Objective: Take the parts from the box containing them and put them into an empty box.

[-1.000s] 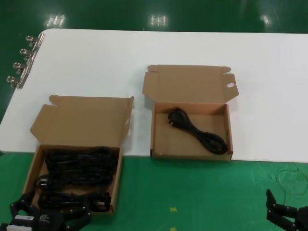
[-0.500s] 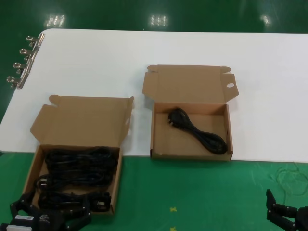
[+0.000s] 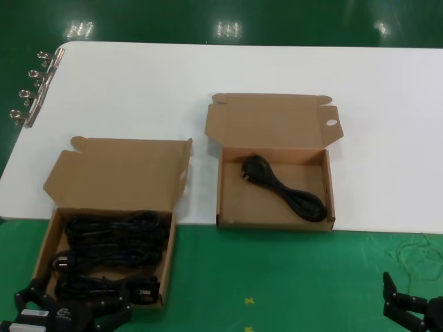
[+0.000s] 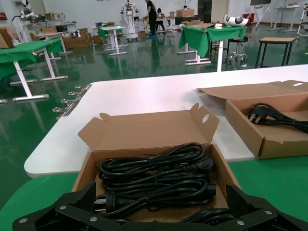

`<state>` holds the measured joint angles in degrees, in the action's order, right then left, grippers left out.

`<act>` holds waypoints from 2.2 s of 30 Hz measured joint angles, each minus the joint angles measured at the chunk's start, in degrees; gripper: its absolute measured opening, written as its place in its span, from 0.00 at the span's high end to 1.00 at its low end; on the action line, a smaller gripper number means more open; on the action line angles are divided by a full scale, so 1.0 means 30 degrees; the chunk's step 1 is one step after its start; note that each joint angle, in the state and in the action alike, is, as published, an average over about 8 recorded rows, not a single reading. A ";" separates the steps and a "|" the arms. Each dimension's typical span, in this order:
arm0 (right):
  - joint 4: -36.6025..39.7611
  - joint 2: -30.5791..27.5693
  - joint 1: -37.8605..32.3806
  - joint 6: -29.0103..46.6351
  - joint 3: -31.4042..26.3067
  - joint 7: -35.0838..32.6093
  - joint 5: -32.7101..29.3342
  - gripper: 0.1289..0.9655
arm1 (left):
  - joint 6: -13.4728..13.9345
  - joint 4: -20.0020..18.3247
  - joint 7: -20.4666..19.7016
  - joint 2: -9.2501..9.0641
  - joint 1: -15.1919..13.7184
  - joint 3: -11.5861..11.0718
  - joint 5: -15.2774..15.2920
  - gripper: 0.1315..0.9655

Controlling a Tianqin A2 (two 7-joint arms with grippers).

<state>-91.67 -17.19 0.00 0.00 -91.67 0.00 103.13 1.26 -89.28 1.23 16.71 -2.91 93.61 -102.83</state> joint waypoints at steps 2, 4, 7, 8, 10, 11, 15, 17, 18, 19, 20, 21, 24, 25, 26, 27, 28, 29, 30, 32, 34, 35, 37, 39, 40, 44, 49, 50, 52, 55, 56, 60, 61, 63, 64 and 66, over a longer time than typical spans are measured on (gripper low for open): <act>0.0000 0.0000 0.0000 0.0000 0.0000 0.0000 0.0000 0.00 | 0.0000 0.0000 0.0000 0.0000 0.0000 0.0000 0.0000 0.00; 0.0000 0.0000 0.0000 0.0000 0.0000 0.0000 0.0000 0.00 | 0.0000 0.0000 0.0000 0.0000 0.0000 0.0000 0.0000 0.00; 0.0000 0.0000 0.0000 0.0000 0.0000 0.0000 0.0000 0.00 | 0.0000 0.0000 0.0000 0.0000 0.0000 0.0000 0.0000 0.00; 0.0000 0.0000 0.0000 0.0000 0.0000 0.0000 0.0000 0.00 | 0.0000 0.0000 0.0000 0.0000 0.0000 0.0000 0.0000 0.00; 0.0000 0.0000 0.0000 0.0000 0.0000 0.0000 0.0000 0.00 | 0.0000 0.0000 0.0000 0.0000 0.0000 0.0000 0.0000 0.00; 0.0000 0.0000 0.0000 0.0000 0.0000 0.0000 0.0000 0.00 | 0.0000 0.0000 0.0000 0.0000 0.0000 0.0000 0.0000 0.00; 0.0000 0.0000 0.0000 0.0000 0.0000 0.0000 0.0000 0.00 | 0.0000 0.0000 0.0000 0.0000 0.0000 0.0000 0.0000 0.00; 0.0000 0.0000 0.0000 0.0000 0.0000 0.0000 0.0000 0.00 | 0.0000 0.0000 0.0000 0.0000 0.0000 0.0000 0.0000 0.00; 0.0000 0.0000 0.0000 0.0000 0.0000 0.0000 0.0000 0.00 | 0.0000 0.0000 0.0000 0.0000 0.0000 0.0000 0.0000 0.00; 0.0000 0.0000 0.0000 0.0000 0.0000 0.0000 0.0000 0.00 | 0.0000 0.0000 0.0000 0.0000 0.0000 0.0000 0.0000 0.00; 0.0000 0.0000 0.0000 0.0000 0.0000 0.0000 0.0000 0.00 | 0.0000 0.0000 0.0000 0.0000 0.0000 0.0000 0.0000 0.00; 0.0000 0.0000 0.0000 0.0000 0.0000 0.0000 0.0000 0.00 | 0.0000 0.0000 0.0000 0.0000 0.0000 0.0000 0.0000 0.00; 0.0000 0.0000 0.0000 0.0000 0.0000 0.0000 0.0000 0.00 | 0.0000 0.0000 0.0000 0.0000 0.0000 0.0000 0.0000 0.00; 0.0000 0.0000 0.0000 0.0000 0.0000 0.0000 0.0000 0.00 | 0.0000 0.0000 0.0000 0.0000 0.0000 0.0000 0.0000 0.00; 0.0000 0.0000 0.0000 0.0000 0.0000 0.0000 0.0000 0.00 | 0.0000 0.0000 0.0000 0.0000 0.0000 0.0000 0.0000 0.00; 0.0000 0.0000 0.0000 0.0000 0.0000 0.0000 0.0000 0.00 | 0.0000 0.0000 0.0000 0.0000 0.0000 0.0000 0.0000 0.00; 0.0000 0.0000 0.0000 0.0000 0.0000 0.0000 0.0000 0.00 | 0.0000 0.0000 0.0000 0.0000 0.0000 0.0000 0.0000 0.00; 0.0000 0.0000 0.0000 0.0000 0.0000 0.0000 0.0000 0.00 | 0.0000 0.0000 0.0000 0.0000 0.0000 0.0000 0.0000 0.00; 0.0000 0.0000 0.0000 0.0000 0.0000 0.0000 0.0000 0.00 | 0.0000 0.0000 0.0000 0.0000 0.0000 0.0000 0.0000 0.00; 0.0000 0.0000 0.0000 0.0000 0.0000 0.0000 0.0000 0.00 | 0.0000 0.0000 0.0000 0.0000 0.0000 0.0000 0.0000 0.00; 0.0000 0.0000 0.0000 0.0000 0.0000 0.0000 0.0000 0.00 | 0.0000 0.0000 0.0000 0.0000 0.0000 0.0000 0.0000 0.00; 0.0000 0.0000 0.0000 0.0000 0.0000 0.0000 0.0000 0.00 | 0.0000 0.0000 0.0000 0.0000 0.0000 0.0000 0.0000 0.00; 0.0000 0.0000 0.0000 0.0000 0.0000 0.0000 0.0000 0.00 | 0.0000 0.0000 0.0000 0.0000 0.0000 0.0000 0.0000 0.00; 0.0000 0.0000 0.0000 0.0000 0.0000 0.0000 0.0000 0.00 | 0.0000 0.0000 0.0000 0.0000 0.0000 0.0000 0.0000 0.00; 0.0000 0.0000 0.0000 0.0000 0.0000 0.0000 0.0000 0.00 | 0.0000 0.0000 0.0000 0.0000 0.0000 0.0000 0.0000 0.00; 0.0000 0.0000 0.0000 0.0000 0.0000 0.0000 0.0000 0.00 | 0.0000 0.0000 0.0000 0.0000 0.0000 0.0000 0.0000 0.00; 0.0000 0.0000 0.0000 0.0000 0.0000 0.0000 0.0000 0.00 | 0.0000 0.0000 0.0000 0.0000 0.0000 0.0000 0.0000 0.00; 0.0000 0.0000 0.0000 0.0000 0.0000 0.0000 0.0000 0.00 | 0.0000 0.0000 0.0000 0.0000 0.0000 0.0000 0.0000 0.00; 0.0000 0.0000 0.0000 0.0000 0.0000 0.0000 0.0000 0.00 | 0.0000 0.0000 0.0000 0.0000 0.0000 0.0000 0.0000 0.00; 0.0000 0.0000 0.0000 0.0000 0.0000 0.0000 0.0000 0.00 | 0.0000 0.0000 0.0000 0.0000 0.0000 0.0000 0.0000 0.00; 0.0000 0.0000 0.0000 0.0000 0.0000 0.0000 0.0000 0.00 | 0.0000 0.0000 0.0000 0.0000 0.0000 0.0000 0.0000 0.00; 0.0000 0.0000 0.0000 0.0000 0.0000 0.0000 0.0000 0.00 | 0.0000 0.0000 0.0000 0.0000 0.0000 0.0000 0.0000 0.00; 0.0000 0.0000 0.0000 0.0000 0.0000 0.0000 0.0000 0.00 | 0.0000 0.0000 0.0000 0.0000 0.0000 0.0000 0.0000 0.00; 0.0000 0.0000 0.0000 0.0000 0.0000 0.0000 0.0000 0.00 | 0.0000 0.0000 0.0000 0.0000 0.0000 0.0000 0.0000 0.00; 0.0000 0.0000 0.0000 0.0000 0.0000 0.0000 0.0000 0.00 | 0.0000 0.0000 0.0000 0.0000 0.0000 0.0000 0.0000 0.00; 0.0000 0.0000 0.0000 0.0000 0.0000 0.0000 0.0000 0.00 | 0.0000 0.0000 0.0000 0.0000 0.0000 0.0000 0.0000 0.00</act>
<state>-91.67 -17.19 0.00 0.00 -91.67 0.00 103.13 1.26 -89.28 1.23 16.70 -2.91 93.61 -102.83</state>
